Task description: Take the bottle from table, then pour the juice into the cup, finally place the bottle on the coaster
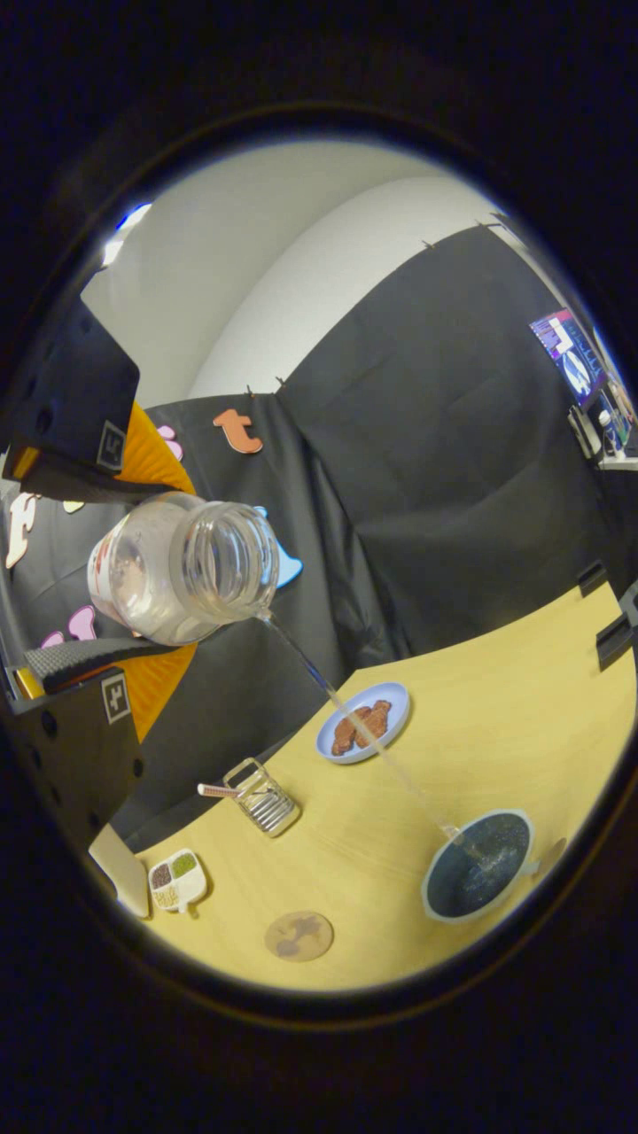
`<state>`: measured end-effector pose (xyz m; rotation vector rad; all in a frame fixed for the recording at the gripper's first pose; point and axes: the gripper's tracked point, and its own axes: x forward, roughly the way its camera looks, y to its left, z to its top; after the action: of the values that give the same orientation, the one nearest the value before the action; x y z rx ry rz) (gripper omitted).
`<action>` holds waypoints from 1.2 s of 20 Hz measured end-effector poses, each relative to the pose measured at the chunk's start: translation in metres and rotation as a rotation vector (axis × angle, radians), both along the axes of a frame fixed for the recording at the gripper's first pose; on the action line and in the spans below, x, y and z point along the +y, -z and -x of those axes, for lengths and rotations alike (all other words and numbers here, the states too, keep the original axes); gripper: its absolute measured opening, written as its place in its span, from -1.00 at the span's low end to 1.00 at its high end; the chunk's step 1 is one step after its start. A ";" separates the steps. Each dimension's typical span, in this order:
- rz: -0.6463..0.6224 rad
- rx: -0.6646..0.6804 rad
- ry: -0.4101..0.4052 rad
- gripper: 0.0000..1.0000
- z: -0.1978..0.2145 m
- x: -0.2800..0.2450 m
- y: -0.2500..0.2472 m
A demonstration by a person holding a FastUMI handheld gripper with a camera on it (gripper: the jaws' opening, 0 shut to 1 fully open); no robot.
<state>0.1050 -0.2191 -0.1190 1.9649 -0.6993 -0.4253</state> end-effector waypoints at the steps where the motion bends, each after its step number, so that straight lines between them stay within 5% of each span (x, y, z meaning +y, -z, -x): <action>1: -0.003 -0.003 0.004 0.34 0.000 -0.001 -0.001; 24: -0.081 -0.089 0.055 0.34 -0.004 -0.007 -0.025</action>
<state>0.1089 -0.2259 -0.0940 2.0550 -0.8051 -0.4069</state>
